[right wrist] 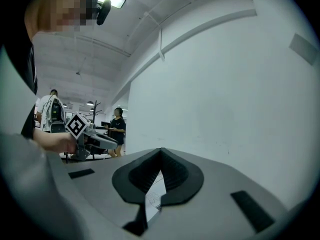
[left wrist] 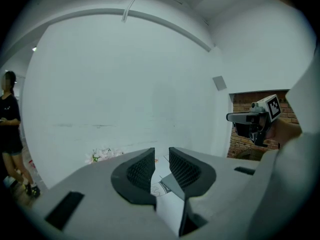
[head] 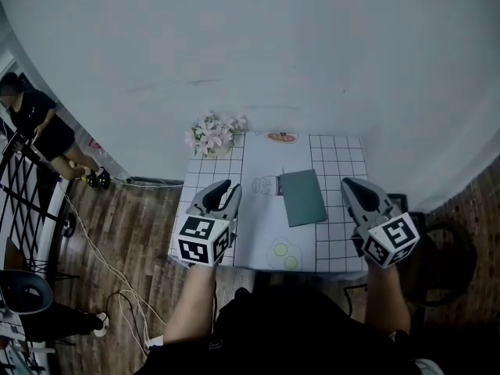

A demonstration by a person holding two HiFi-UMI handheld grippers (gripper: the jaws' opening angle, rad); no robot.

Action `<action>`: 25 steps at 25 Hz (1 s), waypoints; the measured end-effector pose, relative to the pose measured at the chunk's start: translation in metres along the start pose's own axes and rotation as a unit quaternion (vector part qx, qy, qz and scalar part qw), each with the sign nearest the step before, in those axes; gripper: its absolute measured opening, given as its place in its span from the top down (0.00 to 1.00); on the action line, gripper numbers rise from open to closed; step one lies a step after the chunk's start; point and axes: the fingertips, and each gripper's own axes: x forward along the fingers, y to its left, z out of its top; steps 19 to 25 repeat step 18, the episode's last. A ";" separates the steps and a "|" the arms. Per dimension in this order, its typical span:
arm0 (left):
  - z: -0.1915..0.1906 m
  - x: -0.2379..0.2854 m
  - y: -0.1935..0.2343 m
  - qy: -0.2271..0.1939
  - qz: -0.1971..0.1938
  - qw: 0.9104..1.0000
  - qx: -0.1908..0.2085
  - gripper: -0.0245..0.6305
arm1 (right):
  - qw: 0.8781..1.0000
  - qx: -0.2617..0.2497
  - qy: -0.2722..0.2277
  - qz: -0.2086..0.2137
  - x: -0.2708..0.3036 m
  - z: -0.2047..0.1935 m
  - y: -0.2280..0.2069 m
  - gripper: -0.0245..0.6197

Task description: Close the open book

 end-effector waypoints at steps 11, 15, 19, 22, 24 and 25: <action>0.002 -0.007 0.002 -0.001 0.008 1.000 0.012 0.82 | 1.000 -0.001 -0.011 0.000 0.004 0.002 0.009 0.96; 0.001 -0.007 0.003 0.001 0.008 1.000 0.008 0.82 | 1.000 -0.001 -0.007 0.006 0.006 0.001 0.012 0.95; 0.000 -0.008 0.001 0.002 0.007 1.000 0.007 0.82 | 1.000 0.000 -0.006 0.012 0.006 0.000 0.016 0.95; 0.000 -0.008 0.001 0.002 0.007 1.000 0.007 0.82 | 1.000 0.000 -0.006 0.012 0.006 0.000 0.016 0.95; 0.000 -0.008 0.001 0.002 0.007 1.000 0.007 0.82 | 1.000 0.000 -0.006 0.012 0.006 0.000 0.016 0.95; 0.000 -0.008 0.001 0.002 0.007 1.000 0.007 0.82 | 1.000 0.000 -0.006 0.012 0.006 0.000 0.016 0.95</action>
